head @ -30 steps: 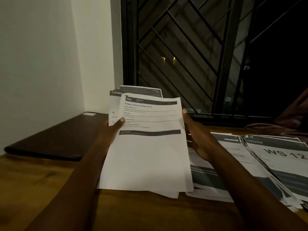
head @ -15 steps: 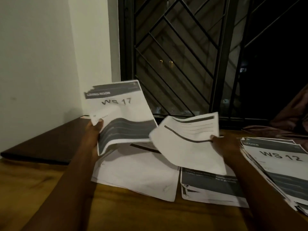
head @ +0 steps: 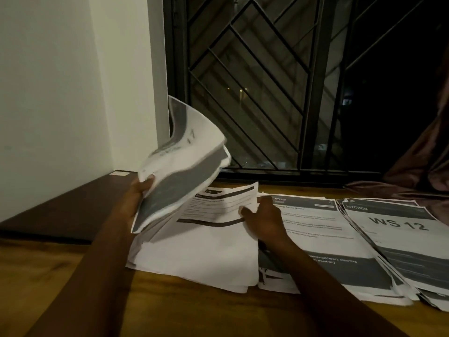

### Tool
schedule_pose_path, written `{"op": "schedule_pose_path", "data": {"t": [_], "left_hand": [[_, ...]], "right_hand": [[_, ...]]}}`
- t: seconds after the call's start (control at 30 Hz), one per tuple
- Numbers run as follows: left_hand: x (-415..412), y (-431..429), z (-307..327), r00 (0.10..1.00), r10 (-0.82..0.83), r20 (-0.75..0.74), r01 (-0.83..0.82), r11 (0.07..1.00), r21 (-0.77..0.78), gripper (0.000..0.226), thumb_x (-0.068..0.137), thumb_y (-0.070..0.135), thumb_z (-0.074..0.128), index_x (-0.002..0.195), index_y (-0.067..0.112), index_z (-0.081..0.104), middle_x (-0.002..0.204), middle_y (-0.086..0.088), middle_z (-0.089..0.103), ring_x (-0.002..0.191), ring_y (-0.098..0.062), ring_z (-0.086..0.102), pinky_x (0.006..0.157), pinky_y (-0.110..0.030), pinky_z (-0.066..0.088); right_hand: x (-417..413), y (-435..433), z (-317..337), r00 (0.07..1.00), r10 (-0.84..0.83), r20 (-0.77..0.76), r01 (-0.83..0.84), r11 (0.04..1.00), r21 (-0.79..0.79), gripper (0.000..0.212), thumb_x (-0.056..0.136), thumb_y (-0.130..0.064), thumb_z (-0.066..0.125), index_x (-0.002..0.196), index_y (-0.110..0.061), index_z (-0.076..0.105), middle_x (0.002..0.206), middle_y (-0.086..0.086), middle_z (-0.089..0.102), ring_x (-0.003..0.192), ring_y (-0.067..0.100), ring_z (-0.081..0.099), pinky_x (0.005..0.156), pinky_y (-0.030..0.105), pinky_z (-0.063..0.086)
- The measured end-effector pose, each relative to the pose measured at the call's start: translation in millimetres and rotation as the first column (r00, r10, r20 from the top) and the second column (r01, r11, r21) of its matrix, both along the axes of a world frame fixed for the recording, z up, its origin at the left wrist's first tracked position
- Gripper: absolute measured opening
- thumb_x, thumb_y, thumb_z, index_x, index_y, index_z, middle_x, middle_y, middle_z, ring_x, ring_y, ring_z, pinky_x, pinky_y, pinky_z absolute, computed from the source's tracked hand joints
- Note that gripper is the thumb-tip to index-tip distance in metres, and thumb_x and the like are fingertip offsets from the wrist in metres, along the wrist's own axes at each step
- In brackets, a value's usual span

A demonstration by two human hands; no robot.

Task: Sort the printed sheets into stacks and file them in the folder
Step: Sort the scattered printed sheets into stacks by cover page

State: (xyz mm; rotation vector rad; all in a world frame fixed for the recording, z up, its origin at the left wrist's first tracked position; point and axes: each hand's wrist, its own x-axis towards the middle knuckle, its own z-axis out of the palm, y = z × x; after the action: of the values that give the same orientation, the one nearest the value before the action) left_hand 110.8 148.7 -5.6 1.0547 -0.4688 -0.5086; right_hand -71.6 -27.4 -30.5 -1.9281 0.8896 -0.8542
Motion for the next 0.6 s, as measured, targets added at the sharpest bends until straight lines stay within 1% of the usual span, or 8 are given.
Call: {"op": "schedule_pose_path", "data": {"t": [0.07, 0.13, 0.17, 0.23, 0.3, 0.37, 0.47, 0.6], "left_hand": [[-8, -7, 3, 0.997, -0.038, 0.061, 0.030, 0.992, 0.121, 0.030, 0.096, 0.025, 0.052, 0.124, 0.016, 0.058, 0.103, -0.015, 0.068, 0.080, -0.027, 0.065, 0.058, -0.029, 0.058], [-15, -14, 5, 0.996, -0.043, 0.080, 0.028, 0.983, 0.183, 0.031, 0.097, 0.021, 0.051, 0.126, 0.012, 0.055, 0.099, -0.014, 0.066, 0.072, -0.025, 0.066, 0.049, -0.027, 0.056], [-17, -17, 5, 0.995, -0.046, 0.094, 0.027, 0.980, 0.197, 0.030, 0.098, 0.019, 0.050, 0.126, 0.009, 0.054, 0.097, -0.014, 0.066, 0.065, -0.023, 0.068, 0.045, -0.025, 0.055], [-24, -23, 4, 0.993, -0.049, 0.111, 0.024, 0.975, 0.219, 0.025, 0.098, 0.014, 0.049, 0.123, 0.011, 0.054, 0.091, -0.013, 0.066, 0.054, -0.017, 0.069, 0.042, -0.024, 0.053], [-32, -27, 1, 0.991, -0.122, 0.054, 0.108, 0.972, 0.208, 0.020, 0.097, 0.010, 0.051, 0.115, 0.013, 0.058, 0.089, -0.016, 0.070, 0.061, -0.023, 0.071, 0.051, -0.035, 0.060], [-41, -33, -3, 0.976, -0.217, 0.032, 0.207, 0.960, 0.188, 0.021, 0.095, 0.008, 0.054, 0.112, 0.017, 0.062, 0.095, -0.016, 0.074, 0.075, -0.029, 0.072, 0.068, -0.046, 0.060], [-47, -39, -10, 0.962, -0.265, 0.073, 0.248, 0.951, 0.183, 0.033, 0.093, 0.013, 0.057, 0.126, 0.018, 0.057, 0.117, -0.016, 0.069, 0.099, -0.035, 0.068, 0.080, -0.050, 0.057], [-56, -53, -11, 0.970, -0.242, 0.017, 0.237, 0.960, 0.149, 0.038, 0.092, 0.023, 0.060, 0.129, 0.017, 0.056, 0.117, -0.014, 0.069, 0.097, -0.033, 0.070, 0.068, -0.043, 0.059]], "right_hand": [[-3, -1, 9, 0.999, -0.040, 0.027, 0.043, 0.993, -0.109, 0.035, 0.095, -0.027, 0.054, 0.123, -0.007, 0.048, 0.123, 0.012, 0.059, 0.111, 0.025, 0.057, 0.076, 0.022, 0.038], [-8, -7, 20, 0.992, -0.075, 0.106, 0.087, 0.989, -0.123, 0.039, 0.098, -0.040, 0.044, 0.113, -0.007, 0.057, 0.116, 0.012, 0.061, 0.107, 0.026, 0.057, 0.075, 0.026, 0.039], [-12, -10, 26, 0.985, -0.062, 0.158, 0.071, 0.996, -0.051, 0.047, 0.098, -0.049, 0.037, 0.107, -0.011, 0.062, 0.114, 0.012, 0.062, 0.106, 0.027, 0.057, 0.079, 0.029, 0.041], [-20, -18, 39, 0.970, 0.046, 0.237, -0.110, 0.959, 0.263, 0.052, 0.096, -0.058, 0.030, 0.099, -0.020, 0.064, 0.109, 0.008, 0.065, 0.101, 0.025, 0.059, 0.085, 0.036, 0.045], [-27, -22, 42, 0.936, 0.165, 0.312, -0.302, 0.831, 0.468, 0.045, 0.092, -0.057, 0.044, 0.109, -0.019, 0.062, 0.111, 0.006, 0.065, 0.099, 0.023, 0.060, 0.086, 0.036, 0.047], [-24, -30, 36, 0.944, 0.142, 0.299, -0.266, 0.863, 0.430, 0.053, 0.088, -0.036, 0.064, 0.133, -0.014, 0.049, 0.129, 0.007, 0.056, 0.110, 0.024, 0.056, 0.092, 0.038, 0.047], [-22, -37, 32, 0.974, -0.048, 0.220, -0.010, 0.966, 0.257, 0.051, 0.086, -0.009, 0.065, 0.133, -0.016, 0.046, 0.130, 0.009, 0.056, 0.111, 0.024, 0.056, 0.098, 0.040, 0.048], [-40, -43, 30, 0.986, -0.056, 0.159, 0.029, 0.985, 0.168, 0.043, 0.089, -0.007, 0.060, 0.128, -0.018, 0.048, 0.113, -0.001, 0.053, 0.095, 0.014, 0.049, 0.077, 0.027, 0.044]]}}
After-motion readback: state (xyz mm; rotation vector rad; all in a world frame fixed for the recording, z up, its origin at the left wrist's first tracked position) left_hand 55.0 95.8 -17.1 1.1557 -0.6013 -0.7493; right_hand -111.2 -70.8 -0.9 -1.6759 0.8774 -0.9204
